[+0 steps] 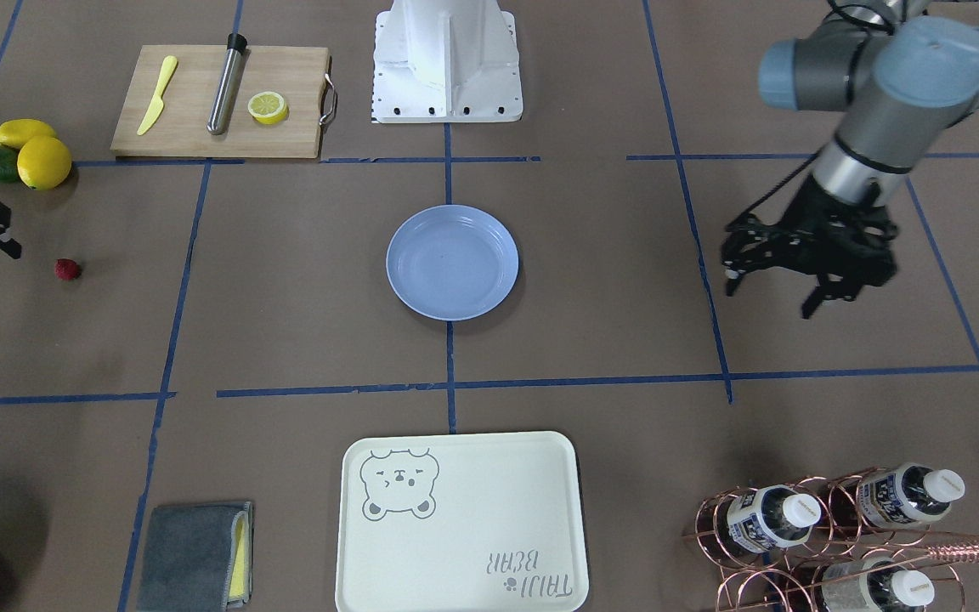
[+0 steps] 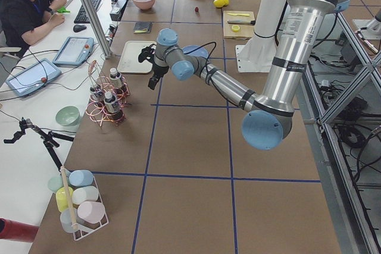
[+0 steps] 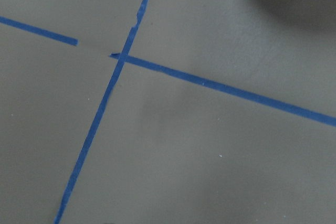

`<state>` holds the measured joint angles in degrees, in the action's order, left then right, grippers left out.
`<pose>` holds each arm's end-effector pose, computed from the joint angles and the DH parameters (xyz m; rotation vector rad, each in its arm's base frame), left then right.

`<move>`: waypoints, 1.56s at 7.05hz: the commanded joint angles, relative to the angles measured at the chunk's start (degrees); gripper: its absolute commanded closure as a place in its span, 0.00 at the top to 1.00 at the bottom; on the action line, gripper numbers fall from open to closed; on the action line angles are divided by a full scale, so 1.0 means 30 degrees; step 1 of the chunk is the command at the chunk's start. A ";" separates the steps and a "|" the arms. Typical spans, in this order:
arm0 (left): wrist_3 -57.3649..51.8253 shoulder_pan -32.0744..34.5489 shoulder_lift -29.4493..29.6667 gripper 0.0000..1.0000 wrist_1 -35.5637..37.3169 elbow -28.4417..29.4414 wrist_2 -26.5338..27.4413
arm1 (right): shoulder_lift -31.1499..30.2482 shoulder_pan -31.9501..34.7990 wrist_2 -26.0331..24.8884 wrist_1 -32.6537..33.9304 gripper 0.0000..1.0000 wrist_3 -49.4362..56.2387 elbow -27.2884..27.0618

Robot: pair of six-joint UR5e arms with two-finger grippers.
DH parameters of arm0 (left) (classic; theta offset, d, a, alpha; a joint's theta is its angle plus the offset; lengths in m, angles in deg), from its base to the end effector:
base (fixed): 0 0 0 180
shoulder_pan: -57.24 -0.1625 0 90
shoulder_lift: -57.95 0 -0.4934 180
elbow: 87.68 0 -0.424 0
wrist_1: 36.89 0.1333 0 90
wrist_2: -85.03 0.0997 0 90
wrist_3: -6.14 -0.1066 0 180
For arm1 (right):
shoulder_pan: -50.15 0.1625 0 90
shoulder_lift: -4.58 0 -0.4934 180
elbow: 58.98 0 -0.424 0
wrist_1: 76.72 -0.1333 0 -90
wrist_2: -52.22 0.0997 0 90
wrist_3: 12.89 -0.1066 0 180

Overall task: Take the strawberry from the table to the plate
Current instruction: 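Release the plate and withdraw the left gripper while the right gripper approaches the strawberry, then lower the right gripper onto the red strawberry and grasp it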

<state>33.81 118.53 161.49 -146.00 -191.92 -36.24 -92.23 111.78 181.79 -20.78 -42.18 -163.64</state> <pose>0.2320 -0.5859 0.4341 0.4600 0.8307 0.2400 -0.1756 -0.4628 0.5891 0.2968 -0.9154 -0.2376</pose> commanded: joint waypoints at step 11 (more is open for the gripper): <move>-0.1370 0.4179 -0.2170 1.00 0.0569 0.0672 -0.3348 | -0.0663 -0.4342 -0.4017 -0.5171 0.89 -0.1952 0.3510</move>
<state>29.67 131.13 154.97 -144.34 -190.07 -46.28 -94.85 99.51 170.82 -36.42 -48.03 -153.10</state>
